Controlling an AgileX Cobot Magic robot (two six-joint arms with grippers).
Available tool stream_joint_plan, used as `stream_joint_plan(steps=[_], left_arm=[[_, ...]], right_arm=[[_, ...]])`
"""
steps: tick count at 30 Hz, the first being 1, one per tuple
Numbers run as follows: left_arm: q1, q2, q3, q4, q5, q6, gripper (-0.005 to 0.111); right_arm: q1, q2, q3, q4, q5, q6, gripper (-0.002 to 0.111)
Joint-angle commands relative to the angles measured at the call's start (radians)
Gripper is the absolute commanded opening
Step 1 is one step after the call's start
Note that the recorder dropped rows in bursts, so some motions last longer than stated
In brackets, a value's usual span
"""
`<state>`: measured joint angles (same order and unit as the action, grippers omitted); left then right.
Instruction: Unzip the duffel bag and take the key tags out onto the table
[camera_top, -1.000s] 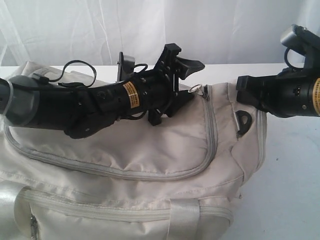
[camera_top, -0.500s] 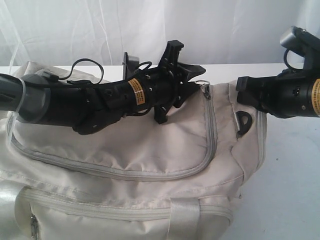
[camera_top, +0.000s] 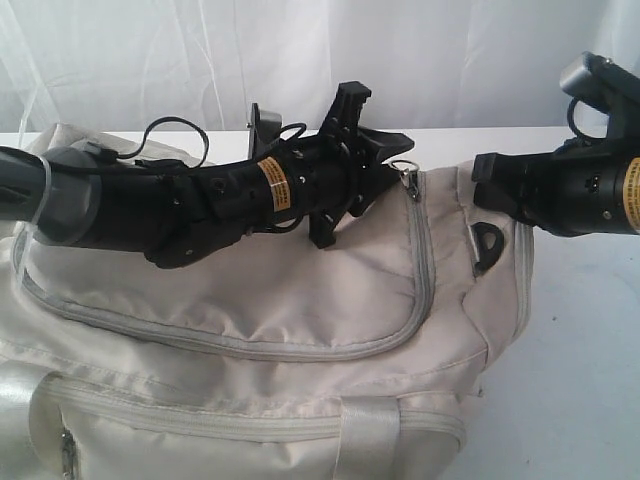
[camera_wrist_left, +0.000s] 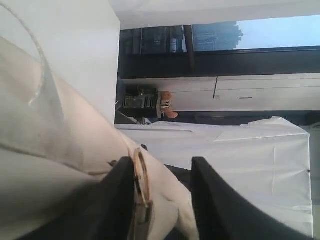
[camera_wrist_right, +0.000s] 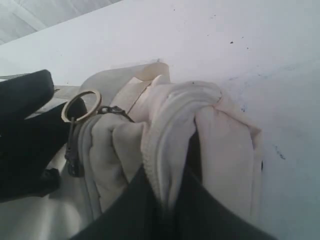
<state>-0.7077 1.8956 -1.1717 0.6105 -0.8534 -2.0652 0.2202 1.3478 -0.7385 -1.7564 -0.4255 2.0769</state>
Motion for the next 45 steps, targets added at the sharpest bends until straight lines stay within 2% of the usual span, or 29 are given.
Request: stream_joint_plan(steps=[1, 3, 10, 15, 21, 27, 33, 38, 42, 45], left_arm=[[-0.003, 0.0, -0.004, 0.027, 0.019, -0.006, 0.041], [-0.003, 0.0, -0.004, 0.029, 0.022, -0.006, 0.035], [-0.003, 0.0, -0.004, 0.068, 0.064, -0.001, 0.0], [-0.003, 0.0, -0.004, 0.071, 0.068, 0.037, 0.0], [-0.001, -0.006, -0.005, 0.062, -0.028, 0.091, 0.0], [-0.003, -0.039, -0.005, 0.122, -0.129, 0.134, 0.0], [-0.003, -0.069, -0.005, 0.239, -0.161, 0.117, 0.0], [-0.016, -0.086, -0.005, 0.341, -0.157, 0.076, 0.0], [-0.076, -0.111, -0.005, 0.438, -0.076, 0.077, 0.0], [-0.093, -0.131, -0.005, 0.476, -0.054, 0.108, 0.0]], right_arm=[[-0.013, -0.005, -0.005, 0.012, 0.043, -0.015, 0.0], [-0.013, -0.005, -0.005, 0.012, 0.043, -0.015, 0.0], [-0.013, -0.005, -0.005, 0.012, 0.043, -0.015, 0.0], [-0.013, -0.005, -0.005, 0.012, 0.043, -0.015, 0.0], [-0.013, -0.005, -0.005, 0.012, 0.047, -0.015, 0.0], [-0.013, -0.005, -0.005, 0.012, 0.047, -0.012, 0.0], [-0.013, -0.005, -0.005, 0.012, 0.047, -0.01, 0.0], [-0.013, -0.005, -0.005, 0.012, 0.047, -0.008, 0.0], [-0.013, -0.005, -0.005, 0.012, 0.051, -0.005, 0.0], [-0.013, -0.005, -0.005, 0.012, 0.056, -0.005, 0.0]])
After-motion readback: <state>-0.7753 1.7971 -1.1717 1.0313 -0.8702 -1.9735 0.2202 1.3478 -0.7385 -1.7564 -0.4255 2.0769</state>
